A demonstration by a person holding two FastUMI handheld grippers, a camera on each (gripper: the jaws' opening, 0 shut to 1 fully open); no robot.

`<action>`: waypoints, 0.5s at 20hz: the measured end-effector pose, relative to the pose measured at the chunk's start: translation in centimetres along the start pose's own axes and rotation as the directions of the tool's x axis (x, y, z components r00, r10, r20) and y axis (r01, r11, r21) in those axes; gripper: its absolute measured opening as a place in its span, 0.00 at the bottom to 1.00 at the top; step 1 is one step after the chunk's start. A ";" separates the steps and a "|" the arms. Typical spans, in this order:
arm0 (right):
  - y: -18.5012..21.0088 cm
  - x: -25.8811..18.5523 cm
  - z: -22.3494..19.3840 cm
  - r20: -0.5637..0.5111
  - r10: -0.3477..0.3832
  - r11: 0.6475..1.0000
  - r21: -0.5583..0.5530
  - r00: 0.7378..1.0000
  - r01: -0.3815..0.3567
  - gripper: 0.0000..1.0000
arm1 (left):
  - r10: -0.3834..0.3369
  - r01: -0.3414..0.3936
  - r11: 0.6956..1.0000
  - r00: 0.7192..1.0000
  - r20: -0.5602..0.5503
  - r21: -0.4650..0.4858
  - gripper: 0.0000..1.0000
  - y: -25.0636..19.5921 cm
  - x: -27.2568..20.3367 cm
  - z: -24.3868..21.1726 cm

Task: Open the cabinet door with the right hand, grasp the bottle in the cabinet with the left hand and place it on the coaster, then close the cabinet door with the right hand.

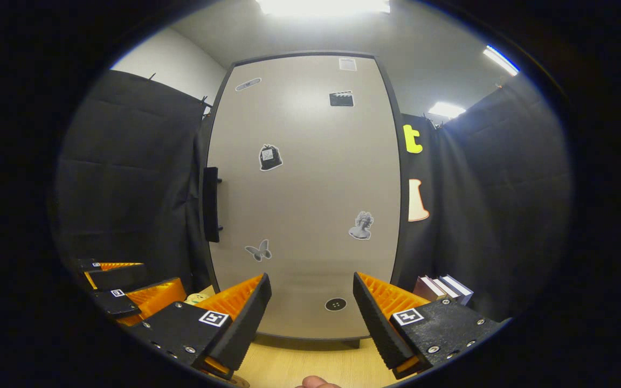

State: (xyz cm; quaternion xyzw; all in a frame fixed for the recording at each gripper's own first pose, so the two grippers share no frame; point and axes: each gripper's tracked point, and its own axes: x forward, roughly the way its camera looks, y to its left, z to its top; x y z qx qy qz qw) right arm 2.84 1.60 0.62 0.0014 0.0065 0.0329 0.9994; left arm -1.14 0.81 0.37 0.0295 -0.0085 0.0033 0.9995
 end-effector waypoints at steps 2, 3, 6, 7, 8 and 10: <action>-0.2 0.6 0.5 0.013 -0.008 1.000 -0.007 1.000 0.008 0.94 | -0.002 0.002 1.000 1.000 0.004 0.000 0.84 0.1 -0.4 -0.1; -0.3 0.8 0.7 0.019 -0.013 1.000 -0.013 1.000 0.013 0.94 | -0.005 0.005 1.000 1.000 0.002 0.000 0.84 0.1 -0.6 -0.1; -0.1 1.9 1.1 0.027 -0.012 1.000 -0.011 1.000 0.012 0.94 | 0.002 -0.001 1.000 1.000 -0.002 0.015 0.82 0.8 -1.5 -0.4; 0.2 2.2 1.2 0.028 -0.006 1.000 -0.010 1.000 0.006 0.94 | -0.001 0.001 1.000 1.000 -0.003 0.017 0.85 1.0 -1.9 -0.5; 0.5 2.6 1.5 0.031 0.000 1.000 -0.009 1.000 0.001 0.94 | 0.005 -0.005 1.000 1.000 -0.006 0.019 0.85 1.2 -2.3 -0.7; 1.3 3.3 2.1 0.033 0.017 1.000 -0.007 0.999 -0.016 0.94 | 0.019 -0.018 1.000 1.000 -0.023 0.018 0.85 1.8 -3.2 -1.2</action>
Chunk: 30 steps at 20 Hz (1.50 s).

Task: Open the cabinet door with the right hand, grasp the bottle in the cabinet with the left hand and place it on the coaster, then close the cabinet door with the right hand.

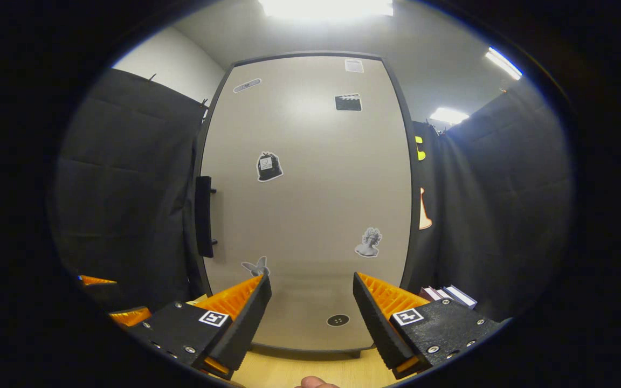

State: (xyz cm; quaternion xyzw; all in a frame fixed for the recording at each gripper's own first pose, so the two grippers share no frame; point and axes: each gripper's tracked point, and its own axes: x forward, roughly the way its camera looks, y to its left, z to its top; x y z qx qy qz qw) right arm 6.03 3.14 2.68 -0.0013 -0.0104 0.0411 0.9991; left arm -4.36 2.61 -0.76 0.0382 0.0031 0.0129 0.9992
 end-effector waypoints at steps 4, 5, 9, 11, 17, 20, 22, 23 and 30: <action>2.6 1.3 2.0 0.035 0.044 0.999 0.021 0.998 -0.045 0.94 | 0.000 -0.001 1.000 1.000 -0.021 -0.005 0.84 0.4 -2.1 -1.1; 3.5 1.6 2.6 0.044 0.059 0.998 0.024 0.997 -0.060 0.94 | 0.015 -0.014 1.000 1.000 -0.025 0.006 0.85 1.0 -2.8 -1.2; 7.5 3.3 3.9 0.076 0.099 0.995 0.012 0.992 -0.101 0.94 | 0.056 -0.058 0.997 0.997 -0.045 -0.044 0.85 2.8 -5.3 -1.3; 9.5 4.3 4.1 0.073 0.127 0.991 0.020 0.989 -0.129 0.94 | 0.097 -0.098 0.995 0.994 -0.046 -0.031 0.89 4.5 -6.4 -1.5; 13.8 7.2 4.9 0.079 0.189 0.981 0.039 0.979 -0.192 0.94 | 0.187 -0.197 0.975 0.977 -0.099 -0.102 0.84 7.9 -9.2 -3.2; 15.7 9.0 4.2 0.049 0.224 0.975 -0.003 0.973 -0.224 0.89 | 0.211 -0.226 0.967 0.969 -0.126 -0.118 0.85 9.3 -10.0 -4.2; 16.9 9.9 3.3 0.013 0.249 0.968 -0.032 0.969 -0.248 0.77 | 0.213 -0.228 0.965 0.969 -0.123 -0.126 0.85 9.6 -10.1 -4.1; 17.2 10.2 2.9 0.000 0.248 0.968 -0.038 0.969 -0.248 0.73 | 0.214 -0.229 0.965 0.969 -0.119 -0.130 0.85 9.8 -10.0 -4.0; 17.1 11.3 1.5 -0.057 0.244 0.969 -0.032 0.968 -0.246 0.33 | 0.199 -0.214 0.968 0.973 -0.119 -0.131 0.85 9.8 -10.0 -4.6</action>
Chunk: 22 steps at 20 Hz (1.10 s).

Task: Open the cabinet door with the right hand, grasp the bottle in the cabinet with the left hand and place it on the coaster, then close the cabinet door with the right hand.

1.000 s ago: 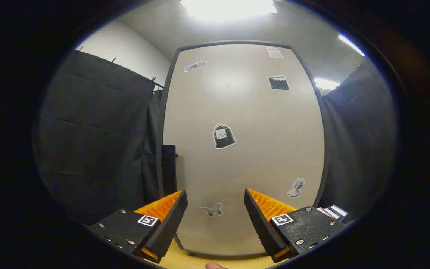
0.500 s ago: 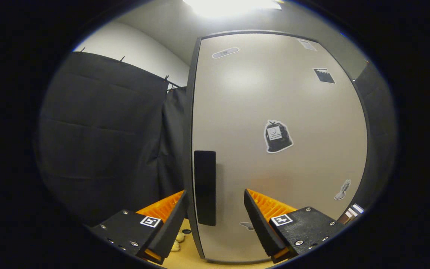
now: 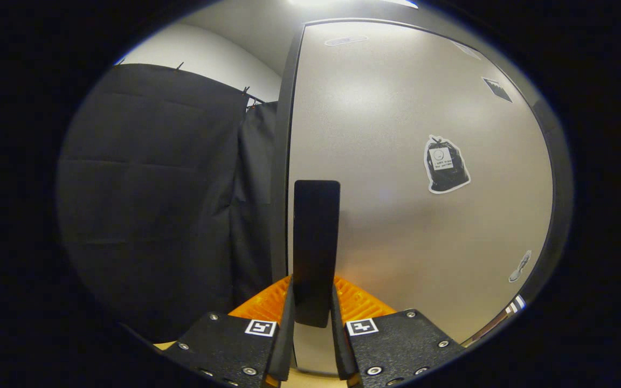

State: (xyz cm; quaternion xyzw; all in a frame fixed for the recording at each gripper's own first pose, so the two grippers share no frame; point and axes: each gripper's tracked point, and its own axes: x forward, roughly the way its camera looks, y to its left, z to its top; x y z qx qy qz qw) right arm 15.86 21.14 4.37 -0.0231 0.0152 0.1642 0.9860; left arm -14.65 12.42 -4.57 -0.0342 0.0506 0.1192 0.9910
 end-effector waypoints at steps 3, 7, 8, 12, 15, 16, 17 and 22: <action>0.1 0.0 -0.2 -0.010 0.028 0.999 -0.016 1.000 -0.028 0.25 | -0.002 0.002 1.000 1.000 0.003 -0.008 0.85 0.0 -0.1 0.1; 0.1 -0.3 -0.4 -0.025 0.069 0.998 -0.009 0.997 -0.069 0.18 | -0.020 0.020 1.000 0.999 0.032 0.003 0.85 -0.2 0.0 0.3; 0.2 -0.5 -0.4 -0.025 0.078 0.997 -0.011 0.997 -0.079 0.18 | -0.021 0.021 1.000 0.999 0.032 0.008 0.85 -0.2 0.0 0.3; 0.2 -1.4 -0.5 -0.033 0.133 0.991 -0.018 0.991 -0.134 0.18 | -0.016 0.015 1.000 0.996 0.083 0.007 0.85 -0.3 0.0 1.3; -0.1 -1.5 -0.7 -0.030 0.172 0.985 0.000 0.985 -0.172 0.18 | -0.048 0.047 0.999 0.987 0.152 0.010 0.84 -1.0 0.1 2.4; -0.2 -1.6 -0.7 -0.029 0.182 0.983 0.007 0.983 -0.182 0.18 | -0.058 0.056 0.998 0.986 0.158 0.019 0.84 -1.4 0.1 2.6; -0.4 -1.6 -0.8 -0.031 0.188 0.982 0.014 0.982 -0.188 0.18 | -0.068 0.064 0.998 0.984 0.164 0.030 0.84 -1.8 0.1 2.7; -1.0 -1.5 -1.0 -0.029 0.226 0.974 0.036 0.974 -0.225 0.18 | -0.094 0.079 0.994 0.975 0.200 0.081 0.85 -2.1 0.3 3.5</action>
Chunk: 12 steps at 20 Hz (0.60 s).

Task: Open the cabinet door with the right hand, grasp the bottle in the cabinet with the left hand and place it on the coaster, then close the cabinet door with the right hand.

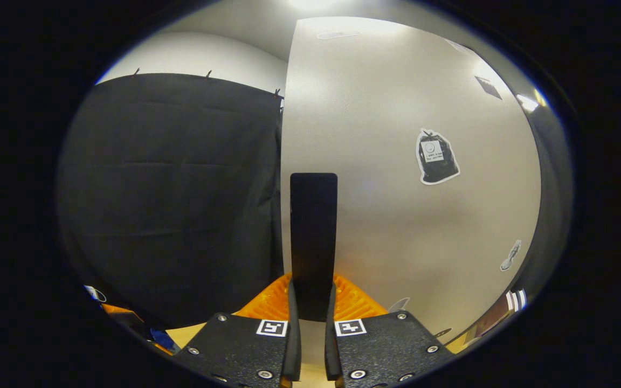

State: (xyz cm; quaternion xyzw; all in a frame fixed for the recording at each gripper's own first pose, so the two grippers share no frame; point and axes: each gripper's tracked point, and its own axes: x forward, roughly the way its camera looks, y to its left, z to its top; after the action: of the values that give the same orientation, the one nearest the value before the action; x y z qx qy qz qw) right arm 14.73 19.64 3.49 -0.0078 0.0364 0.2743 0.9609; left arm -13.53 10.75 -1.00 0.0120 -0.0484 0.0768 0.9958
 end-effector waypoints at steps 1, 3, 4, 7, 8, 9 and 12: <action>-0.2 0.0 -0.1 -0.003 0.013 1.000 0.001 1.000 -0.013 0.18 | 0.008 -0.008 1.000 1.000 0.003 0.010 0.85 0.1 0.0 0.1; -0.5 -0.1 -0.1 -0.010 0.042 0.999 0.010 0.999 -0.042 0.18 | 0.032 -0.032 0.999 0.999 0.000 0.019 0.89 0.2 -0.3 0.2; -0.5 -0.2 -0.1 -0.013 0.058 0.998 0.016 0.998 -0.058 0.18 | 0.042 -0.042 0.999 0.999 0.001 0.020 0.87 0.3 -0.4 0.3; -0.7 -0.8 -0.4 -0.027 0.115 0.993 0.017 0.993 -0.115 0.18 | 0.060 -0.060 0.998 0.998 -0.002 0.036 0.85 0.4 -0.5 0.7; -0.9 -1.0 -0.4 -0.032 0.132 0.991 0.022 0.991 -0.131 0.18 | 0.061 -0.060 0.997 0.998 -0.010 0.049 0.85 0.3 -0.5 0.7; -1.0 -1.0 -0.5 -0.033 0.145 0.989 0.029 0.989 -0.144 0.18 | 0.056 -0.055 0.996 0.998 -0.018 0.065 0.85 0.2 -0.6 0.8; -1.6 -1.2 -0.8 -0.032 0.166 0.986 0.032 0.986 -0.165 0.18 | 0.033 -0.031 0.994 0.999 -0.020 0.103 0.84 -0.3 -0.6 1.2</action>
State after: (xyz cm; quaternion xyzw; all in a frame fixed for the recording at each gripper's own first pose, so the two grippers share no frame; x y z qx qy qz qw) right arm 14.54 17.59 2.78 0.0045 0.0575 0.3526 0.9340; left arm -14.18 10.29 0.16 0.0617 -0.0340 0.0953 0.9930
